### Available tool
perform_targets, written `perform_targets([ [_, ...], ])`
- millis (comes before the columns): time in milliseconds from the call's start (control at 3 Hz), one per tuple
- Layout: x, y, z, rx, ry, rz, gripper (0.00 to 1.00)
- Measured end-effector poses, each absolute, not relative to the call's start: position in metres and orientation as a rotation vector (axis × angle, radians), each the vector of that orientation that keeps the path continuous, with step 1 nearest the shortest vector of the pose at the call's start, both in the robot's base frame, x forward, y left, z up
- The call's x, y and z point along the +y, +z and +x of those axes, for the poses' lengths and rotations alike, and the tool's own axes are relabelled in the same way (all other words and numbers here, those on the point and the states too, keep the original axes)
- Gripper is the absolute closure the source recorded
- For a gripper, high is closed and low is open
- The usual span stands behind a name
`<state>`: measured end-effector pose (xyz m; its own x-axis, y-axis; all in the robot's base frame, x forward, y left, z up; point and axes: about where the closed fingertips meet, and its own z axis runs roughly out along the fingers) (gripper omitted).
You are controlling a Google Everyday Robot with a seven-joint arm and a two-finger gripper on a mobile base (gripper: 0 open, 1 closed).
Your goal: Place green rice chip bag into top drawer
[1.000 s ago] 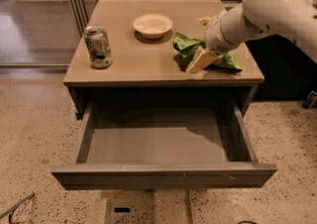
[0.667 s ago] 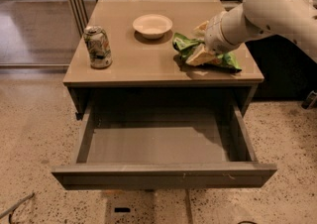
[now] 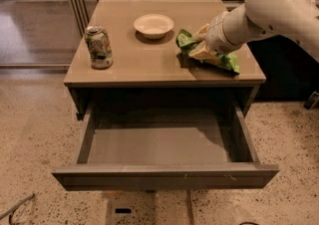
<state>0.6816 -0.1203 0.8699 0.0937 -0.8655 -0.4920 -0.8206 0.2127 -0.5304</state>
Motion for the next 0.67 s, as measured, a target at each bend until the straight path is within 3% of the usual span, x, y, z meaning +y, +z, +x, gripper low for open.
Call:
perform_targets([
  [667, -0.096, 0.909, 0.621, 1.599, 0.017, -1.647, 1.00],
])
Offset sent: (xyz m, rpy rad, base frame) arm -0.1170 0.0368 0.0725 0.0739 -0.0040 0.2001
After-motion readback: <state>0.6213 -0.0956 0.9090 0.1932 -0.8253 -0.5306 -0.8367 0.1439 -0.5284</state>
